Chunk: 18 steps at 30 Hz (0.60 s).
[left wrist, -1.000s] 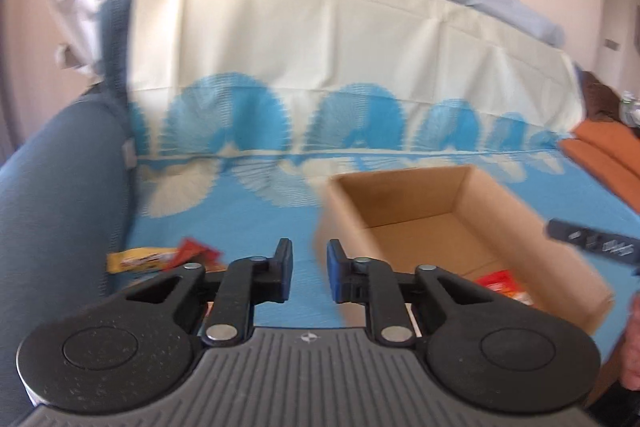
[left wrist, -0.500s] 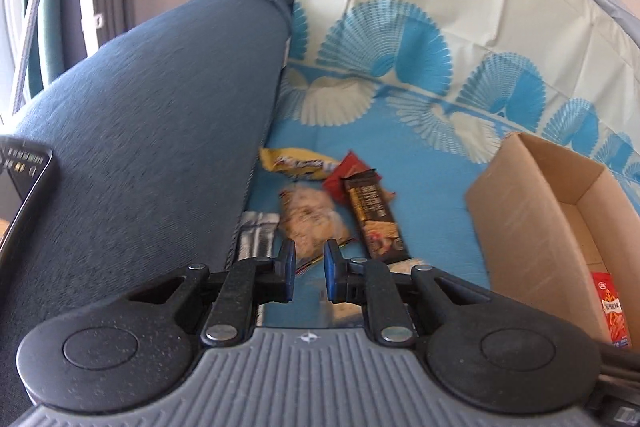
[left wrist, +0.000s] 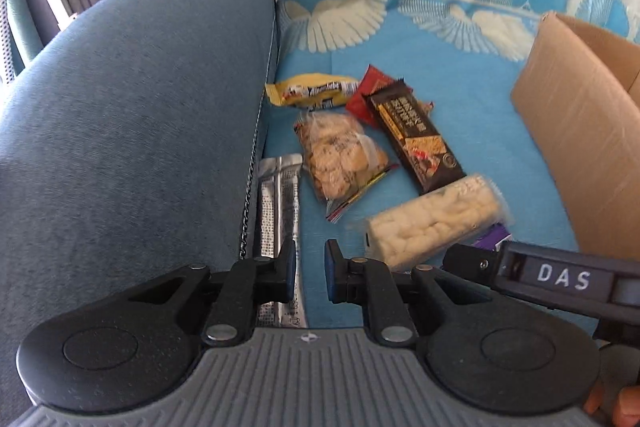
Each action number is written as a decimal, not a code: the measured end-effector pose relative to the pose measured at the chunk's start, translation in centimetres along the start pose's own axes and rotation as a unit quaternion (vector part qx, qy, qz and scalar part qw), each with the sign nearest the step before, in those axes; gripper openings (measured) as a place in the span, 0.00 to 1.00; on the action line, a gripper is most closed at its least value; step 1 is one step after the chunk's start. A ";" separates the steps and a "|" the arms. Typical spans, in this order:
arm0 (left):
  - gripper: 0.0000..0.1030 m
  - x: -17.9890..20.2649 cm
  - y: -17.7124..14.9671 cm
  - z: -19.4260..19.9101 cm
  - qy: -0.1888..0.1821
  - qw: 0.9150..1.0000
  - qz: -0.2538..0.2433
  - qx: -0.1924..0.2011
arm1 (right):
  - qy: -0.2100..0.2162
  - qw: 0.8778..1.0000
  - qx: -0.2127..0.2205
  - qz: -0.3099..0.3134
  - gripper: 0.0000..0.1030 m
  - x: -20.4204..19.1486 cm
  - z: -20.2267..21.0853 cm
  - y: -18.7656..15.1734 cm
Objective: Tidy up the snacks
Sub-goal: 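Grasp the silver stick pack with the left tool while the right tool grasps the purple candy bar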
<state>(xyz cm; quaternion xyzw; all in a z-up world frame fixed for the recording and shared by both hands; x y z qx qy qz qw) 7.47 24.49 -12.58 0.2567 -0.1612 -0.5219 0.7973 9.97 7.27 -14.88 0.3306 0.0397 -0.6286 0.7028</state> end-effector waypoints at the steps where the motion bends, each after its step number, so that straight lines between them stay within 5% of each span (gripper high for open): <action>1: 0.18 0.0 -0.1 -0.3 0.002 1.000 0.000 -0.003 | -0.008 1.000 -0.001 0.008 0.61 0.1 -0.2 0.0; 5: 0.32 0.6 -0.3 -1.5 0.014 1.000 -0.006 -0.017 | -0.035 0.998 0.000 0.050 0.31 0.2 -0.3 0.1; 11: 0.32 0.9 -0.8 -3.6 0.064 0.997 -0.035 -0.036 | -0.046 0.996 -0.002 0.074 0.00 0.7 0.8 0.4; 15: 0.27 0.6 -0.8 -4.4 0.085 0.995 -0.034 -0.046 | -0.048 0.993 -0.028 0.101 0.00 1.2 1.1 -0.3; 18: 0.09 0.2 -0.8 -4.6 0.103 0.993 -0.037 -0.045 | -0.037 0.992 -0.045 0.108 0.00 1.5 1.2 -1.1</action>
Point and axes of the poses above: each gripper's, at about its wrist camera, not at the fingertips, and z roughly against the way its jaws point, x to its right, y to its top, the point moved 10 cm from there along -z, roughly the way its jaws point, and after that the axes turned 12 degrees about z, right-handed, at the moved point
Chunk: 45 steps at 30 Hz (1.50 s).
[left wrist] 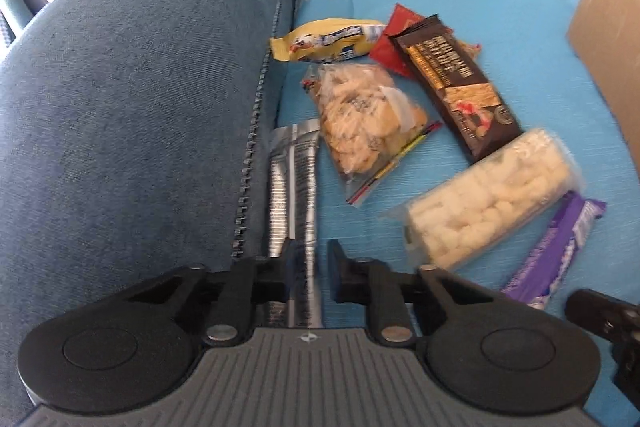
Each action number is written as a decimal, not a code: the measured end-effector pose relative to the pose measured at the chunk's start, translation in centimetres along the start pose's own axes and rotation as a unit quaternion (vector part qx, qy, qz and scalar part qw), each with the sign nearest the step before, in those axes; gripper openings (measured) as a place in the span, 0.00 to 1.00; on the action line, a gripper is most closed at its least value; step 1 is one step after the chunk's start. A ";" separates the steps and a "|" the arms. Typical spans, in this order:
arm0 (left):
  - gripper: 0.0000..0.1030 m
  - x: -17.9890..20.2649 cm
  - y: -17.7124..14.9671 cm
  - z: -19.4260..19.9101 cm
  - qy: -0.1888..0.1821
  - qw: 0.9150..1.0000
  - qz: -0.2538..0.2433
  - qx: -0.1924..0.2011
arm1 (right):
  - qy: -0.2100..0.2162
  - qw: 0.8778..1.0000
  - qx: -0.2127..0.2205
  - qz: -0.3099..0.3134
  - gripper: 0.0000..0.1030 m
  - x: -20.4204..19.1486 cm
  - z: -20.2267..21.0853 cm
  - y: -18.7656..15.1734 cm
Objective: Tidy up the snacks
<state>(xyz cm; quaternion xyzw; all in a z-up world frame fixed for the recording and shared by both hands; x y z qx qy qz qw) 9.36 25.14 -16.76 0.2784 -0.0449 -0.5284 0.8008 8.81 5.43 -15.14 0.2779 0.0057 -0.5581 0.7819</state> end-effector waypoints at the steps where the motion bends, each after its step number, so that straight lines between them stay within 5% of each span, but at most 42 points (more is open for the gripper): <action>1: 0.07 -0.1 0.0 0.0 -0.001 1.000 0.001 0.000 | 0.003 1.000 0.002 0.000 0.02 0.0 0.2 -0.1; 4: 0.03 -0.2 -0.2 0.8 -0.019 1.000 0.013 0.003 | 0.016 0.999 0.025 -0.011 0.07 -0.1 1.0 0.4; 7: 0.03 -0.6 -0.3 2.4 -0.077 0.995 0.065 -0.002 | 0.028 0.998 0.042 -0.034 0.37 -0.3 1.1 0.9; 8: 0.03 -0.7 -0.6 2.9 -0.114 0.989 0.094 -0.013 | 0.031 0.998 0.045 -0.038 0.50 -0.6 1.0 1.0; 10: 0.03 -1.2 -0.9 4.0 -0.191 0.969 0.156 -0.033 | 0.037 0.997 0.050 -0.041 0.54 -1.0 0.8 1.3; 12: 0.03 -2.0 -0.7 5.2 -0.234 0.952 0.193 -0.029 | 0.037 0.997 0.053 -0.039 0.60 -1.5 0.4 1.7; 14: 0.04 -2.2 -0.9 5.7 -0.254 0.946 0.201 -0.035 | 0.031 0.998 0.050 -0.034 0.61 -1.7 -0.1 1.9; 20: 0.24 -1.0 -1.4 5.1 -0.219 0.962 0.158 -0.046 | 0.005 0.999 0.041 0.000 0.58 -2.0 -1.3 1.9; 26: 0.45 -0.9 -1.5 3.9 -0.180 0.971 0.148 -0.046 | -0.049 0.997 0.026 0.060 0.23 -1.2 -1.2 1.6; 31: 0.58 -0.1 -2.0 2.6 -0.141 0.980 0.121 -0.067 | -0.065 0.994 -0.002 0.090 0.18 -0.7 0.0 0.8; 34: 0.58 0.0 -2.5 1.6 -0.131 0.981 0.112 -0.085 | -0.058 0.991 -0.026 0.114 0.19 -0.9 0.5 -0.1; 38: 0.26 -0.4 -2.6 1.7 -0.132 0.982 0.107 -0.083 | -0.047 0.990 -0.039 0.128 0.25 -1.1 0.4 -0.8; 45: 0.27 -0.9 -3.2 2.6 -0.140 0.978 0.124 -0.087 | -0.060 0.986 -0.041 0.152 0.25 -1.4 0.2 -0.7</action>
Point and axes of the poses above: each gripper's, at about its wrist camera, not at the fingertips, and z roughly against the way its jaws point, x to its right, y to its top, the point moved 10 cm from there along -z, roughly the way its jaws point, and after that the axes turned 12 degrees about z, right-handed, at the moved point
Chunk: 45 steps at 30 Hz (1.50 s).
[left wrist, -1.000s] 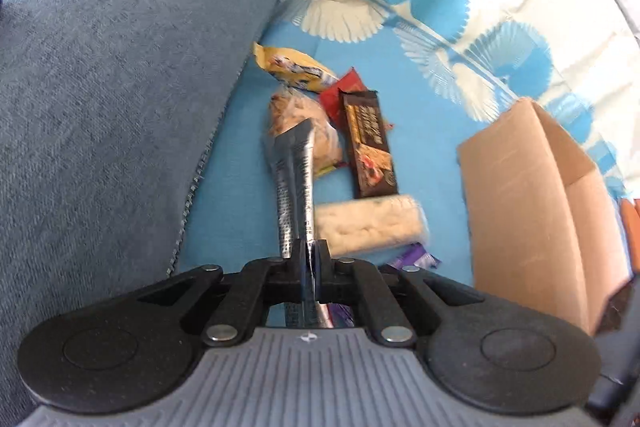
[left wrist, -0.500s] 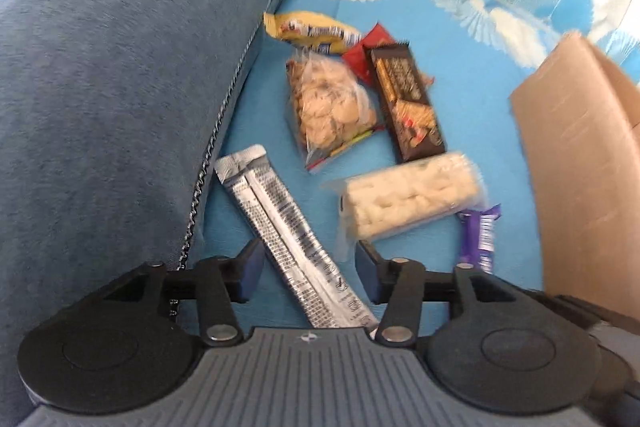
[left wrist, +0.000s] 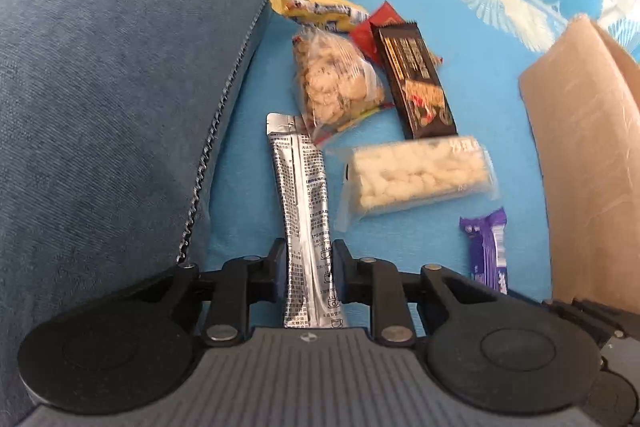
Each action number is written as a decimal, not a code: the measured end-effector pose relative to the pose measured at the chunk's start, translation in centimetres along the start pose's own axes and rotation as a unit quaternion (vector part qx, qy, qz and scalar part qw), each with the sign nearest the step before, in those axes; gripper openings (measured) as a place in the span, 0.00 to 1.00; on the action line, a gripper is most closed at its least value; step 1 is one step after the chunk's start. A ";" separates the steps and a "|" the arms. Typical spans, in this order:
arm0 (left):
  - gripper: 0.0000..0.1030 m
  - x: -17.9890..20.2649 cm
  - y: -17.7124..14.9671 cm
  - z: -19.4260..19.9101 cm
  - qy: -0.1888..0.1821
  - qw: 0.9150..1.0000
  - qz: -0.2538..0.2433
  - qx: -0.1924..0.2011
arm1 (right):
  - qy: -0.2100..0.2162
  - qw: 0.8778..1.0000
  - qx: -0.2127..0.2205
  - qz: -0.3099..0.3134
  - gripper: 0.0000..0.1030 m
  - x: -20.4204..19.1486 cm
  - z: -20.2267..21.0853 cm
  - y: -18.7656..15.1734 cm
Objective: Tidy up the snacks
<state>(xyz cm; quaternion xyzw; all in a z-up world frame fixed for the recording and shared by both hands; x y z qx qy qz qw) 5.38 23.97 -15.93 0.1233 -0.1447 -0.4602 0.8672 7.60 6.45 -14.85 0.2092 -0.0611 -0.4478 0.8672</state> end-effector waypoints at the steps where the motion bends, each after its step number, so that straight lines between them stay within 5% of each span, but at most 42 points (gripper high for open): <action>1: 0.30 0.1 -0.2 -0.4 0.005 1.000 -0.004 -0.009 | -0.004 1.000 0.000 0.006 0.25 -0.1 -0.1 0.0; 7: 0.36 0.2 0.0 -0.7 0.020 1.000 -0.021 -0.007 | -0.007 1.000 0.005 0.019 0.24 0.0 0.0 0.1; 14: 0.22 0.3 0.4 -0.4 0.018 1.000 -0.018 0.008 | 0.000 1.000 0.025 0.018 0.17 -0.1 0.6 0.5; 28: 0.20 0.6 2.7 5.9 -0.048 0.989 0.062 0.129 | 0.010 0.986 0.161 0.036 0.17 -0.5 7.9 3.4; 29: 0.05 0.6 2.6 6.5 -0.056 0.987 0.068 0.135 | 0.013 0.984 0.174 0.038 0.17 -0.2 9.0 3.6; 33: 0.00 1.7 2.6 7.9 -0.072 0.982 0.066 0.160 | 0.026 0.972 0.231 0.046 0.17 1.8 14.1 5.2; 37: 0.00 2.2 2.5 6.9 -0.063 0.987 0.060 0.138 | 0.039 0.958 0.273 0.082 0.17 3.6 17.4 5.8; 39: 0.07 1.6 2.4 5.7 -0.070 0.988 0.083 0.107 | 0.036 0.953 0.287 0.087 0.17 4.4 17.8 5.2; 41: 0.38 0.7 2.1 4.1 -0.074 0.988 0.118 0.068 | 0.038 0.952 0.292 0.080 0.17 5.2 17.5 4.4; 45: 0.48 -1.0 1.6 2.1 -0.047 0.983 0.177 0.031 | 0.031 0.954 0.286 0.083 0.17 5.8 17.4 4.1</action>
Point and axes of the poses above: each gripper's, at about its wrist camera, not at the fingertips, and z roughly against the way its jaws point, x to its right, y to its top, the point moved 10 cm from there along -z, roughly the way its jaws point, and after that the axes turned 12 degrees about z, right-handed, at the moved point
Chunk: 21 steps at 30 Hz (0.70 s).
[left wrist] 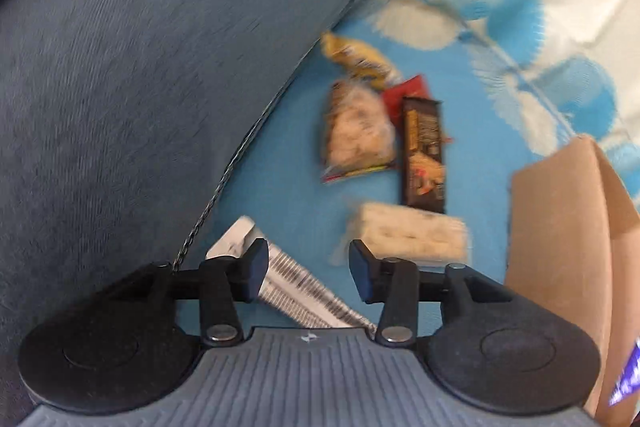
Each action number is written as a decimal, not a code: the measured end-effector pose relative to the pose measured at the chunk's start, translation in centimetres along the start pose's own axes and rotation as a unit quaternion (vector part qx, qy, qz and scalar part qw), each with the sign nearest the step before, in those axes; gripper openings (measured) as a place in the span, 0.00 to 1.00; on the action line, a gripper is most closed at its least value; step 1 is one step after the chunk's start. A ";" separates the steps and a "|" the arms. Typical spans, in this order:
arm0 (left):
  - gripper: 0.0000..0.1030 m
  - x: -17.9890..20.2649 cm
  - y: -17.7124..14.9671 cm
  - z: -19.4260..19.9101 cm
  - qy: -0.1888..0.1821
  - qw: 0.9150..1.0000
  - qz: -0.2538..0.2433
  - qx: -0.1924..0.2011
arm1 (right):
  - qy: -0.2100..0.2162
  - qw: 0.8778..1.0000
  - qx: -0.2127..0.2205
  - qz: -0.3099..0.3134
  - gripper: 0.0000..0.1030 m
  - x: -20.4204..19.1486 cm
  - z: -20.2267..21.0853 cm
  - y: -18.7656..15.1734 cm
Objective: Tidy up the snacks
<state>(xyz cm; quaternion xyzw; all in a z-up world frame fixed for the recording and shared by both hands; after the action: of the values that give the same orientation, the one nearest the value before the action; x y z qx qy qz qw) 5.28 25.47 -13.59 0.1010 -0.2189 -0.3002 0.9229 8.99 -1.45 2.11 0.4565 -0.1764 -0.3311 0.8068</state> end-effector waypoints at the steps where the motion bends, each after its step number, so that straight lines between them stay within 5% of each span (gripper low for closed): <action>1: 0.48 -0.2 -0.2 -0.3 0.004 1.000 0.012 -0.006 | 0.001 1.000 0.000 0.000 0.17 0.1 -0.1 0.0; 8: 0.53 -0.1 -2.0 -1.4 0.019 0.999 0.035 -0.035 | 0.001 1.000 0.004 -0.009 0.17 0.2 -0.1 -0.1; 13: 0.67 0.7 -2.8 -2.5 0.063 0.998 -0.007 -0.024 | 0.001 1.000 0.006 -0.018 0.17 0.6 -0.1 -0.1; 21: 0.68 0.8 -3.4 -3.3 0.143 0.986 -0.085 -0.010 | -0.008 1.000 0.007 -0.024 0.17 1.3 0.3 -0.2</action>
<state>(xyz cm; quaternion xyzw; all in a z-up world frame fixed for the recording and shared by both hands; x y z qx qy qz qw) 5.73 22.47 -17.32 0.1515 -0.0727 -0.3622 0.9168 9.68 -2.66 2.04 0.4632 -0.1743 -0.3527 0.7942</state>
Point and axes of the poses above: each gripper's, at about its wrist camera, not at the fingertips, and z roughly against the way its jaws point, x to its right, y to its top, the point moved 10 cm from there along -z, roughly the way its jaws point, and after that the axes turned 12 degrees about z, right-handed, at the moved point
